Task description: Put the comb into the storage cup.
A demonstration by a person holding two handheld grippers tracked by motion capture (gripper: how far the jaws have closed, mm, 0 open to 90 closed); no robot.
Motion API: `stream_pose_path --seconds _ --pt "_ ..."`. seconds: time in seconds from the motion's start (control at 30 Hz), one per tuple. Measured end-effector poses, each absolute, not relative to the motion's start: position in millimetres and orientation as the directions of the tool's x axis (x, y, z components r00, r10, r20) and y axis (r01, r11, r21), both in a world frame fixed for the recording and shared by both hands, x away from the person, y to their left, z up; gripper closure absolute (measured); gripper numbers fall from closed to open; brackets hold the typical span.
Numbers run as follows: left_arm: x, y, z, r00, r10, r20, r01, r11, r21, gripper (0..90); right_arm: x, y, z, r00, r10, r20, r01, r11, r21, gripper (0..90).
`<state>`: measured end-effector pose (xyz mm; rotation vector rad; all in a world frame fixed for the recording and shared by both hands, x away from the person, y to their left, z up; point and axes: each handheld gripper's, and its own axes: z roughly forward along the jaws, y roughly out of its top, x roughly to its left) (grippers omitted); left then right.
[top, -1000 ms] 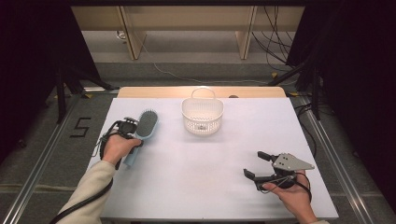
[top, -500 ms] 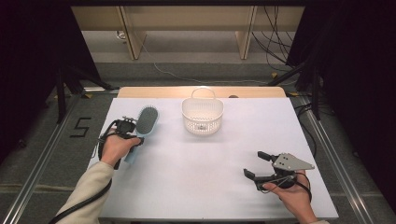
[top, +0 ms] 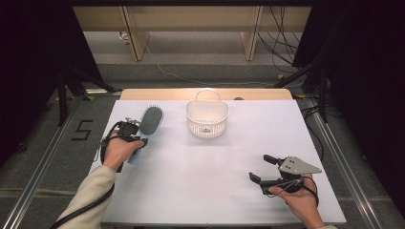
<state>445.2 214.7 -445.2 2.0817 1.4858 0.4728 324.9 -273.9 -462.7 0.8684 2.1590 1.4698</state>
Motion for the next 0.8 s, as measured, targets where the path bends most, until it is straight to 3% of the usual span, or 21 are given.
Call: stream_pose_path --seconds 0.8 --pt "442.8 212.4 -439.1 0.335 0.942 -0.004 0.713 -0.25 0.655 69.8 325.2 -274.6 -463.0 -0.733 0.68 0.029 0.275 0.257 0.926 15.1"
